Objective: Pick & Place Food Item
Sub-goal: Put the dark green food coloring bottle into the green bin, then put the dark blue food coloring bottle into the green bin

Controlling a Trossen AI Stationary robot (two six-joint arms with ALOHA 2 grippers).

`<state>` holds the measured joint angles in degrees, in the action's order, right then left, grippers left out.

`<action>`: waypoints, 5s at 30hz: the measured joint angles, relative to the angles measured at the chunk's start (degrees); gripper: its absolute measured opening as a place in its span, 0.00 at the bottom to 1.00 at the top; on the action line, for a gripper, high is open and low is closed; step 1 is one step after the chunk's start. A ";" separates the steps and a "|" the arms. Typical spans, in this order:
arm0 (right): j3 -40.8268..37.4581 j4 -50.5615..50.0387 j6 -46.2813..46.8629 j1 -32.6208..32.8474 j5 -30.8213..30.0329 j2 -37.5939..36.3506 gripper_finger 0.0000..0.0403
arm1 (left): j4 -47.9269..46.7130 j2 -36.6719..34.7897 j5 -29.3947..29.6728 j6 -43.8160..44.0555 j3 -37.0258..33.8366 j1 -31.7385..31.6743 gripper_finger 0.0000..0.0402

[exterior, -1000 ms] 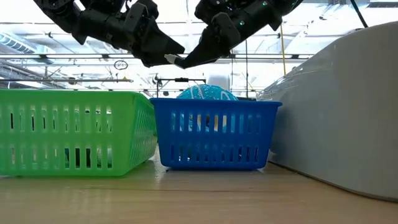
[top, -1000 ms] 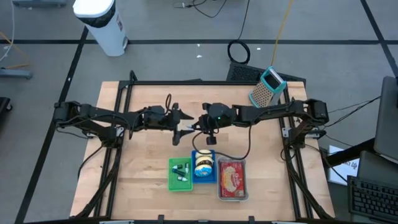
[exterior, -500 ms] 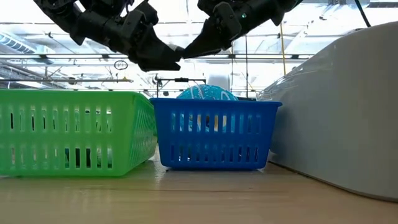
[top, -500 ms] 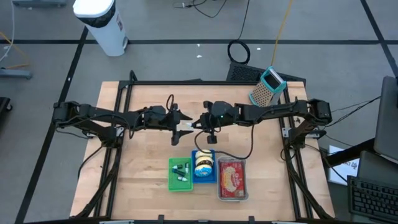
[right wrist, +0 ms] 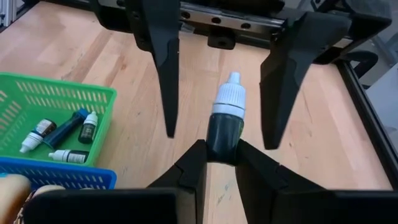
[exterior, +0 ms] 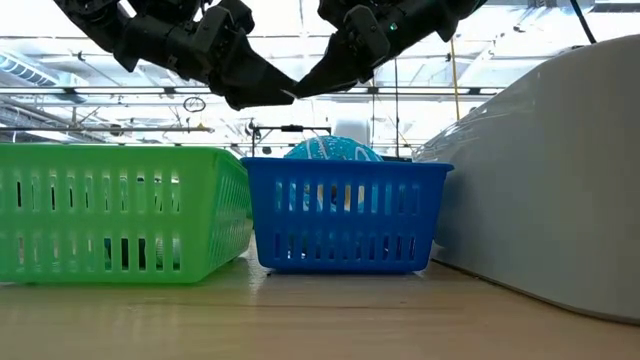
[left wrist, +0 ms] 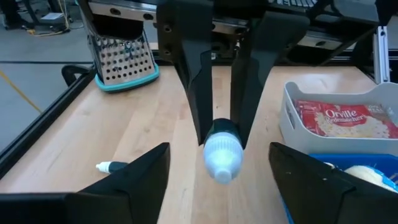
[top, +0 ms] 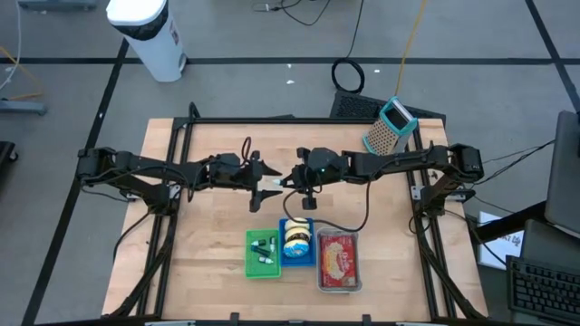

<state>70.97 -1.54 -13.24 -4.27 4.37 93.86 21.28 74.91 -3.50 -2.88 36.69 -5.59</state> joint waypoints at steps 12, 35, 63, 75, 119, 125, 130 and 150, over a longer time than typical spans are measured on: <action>-0.01 0.00 0.12 -0.02 -0.02 0.00 0.15 | 0.04 0.01 -0.11 0.37 0.00 0.01 0.29; -0.03 -0.02 0.12 -0.02 0.11 -0.07 0.15 | 2.02 0.02 -0.09 1.76 -0.11 -0.21 0.24; -0.05 0.02 -0.96 0.00 -0.06 0.11 0.15 | 2.57 -0.02 -0.01 0.14 0.04 -0.12 0.33; -0.05 -0.12 -0.12 -0.07 -0.49 0.09 0.21 | 1.46 -0.02 -2.42 2.13 0.04 -2.20 0.16; -20.16 12.61 8.27 0.00 -8.84 -14.75 0.55 | -8.66 17.61 -18.46 12.58 0.11 23.06 0.22; -20.16 13.36 9.86 0.00 -8.84 -14.75 0.58 | -8.83 17.62 -18.39 13.58 0.11 22.17 0.33; -20.16 13.33 10.35 -0.13 -8.84 -14.75 0.60 | -9.09 17.59 -18.48 13.58 0.11 21.97 0.43; -20.16 7.90 26.27 -5.46 -22.30 -5.70 0.57 | -9.18 -7.26 -14.59 3.53 0.15 10.64 0.49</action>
<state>50.81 6.36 13.03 -9.73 -17.93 88.16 12.10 67.65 -18.09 0.65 36.84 5.05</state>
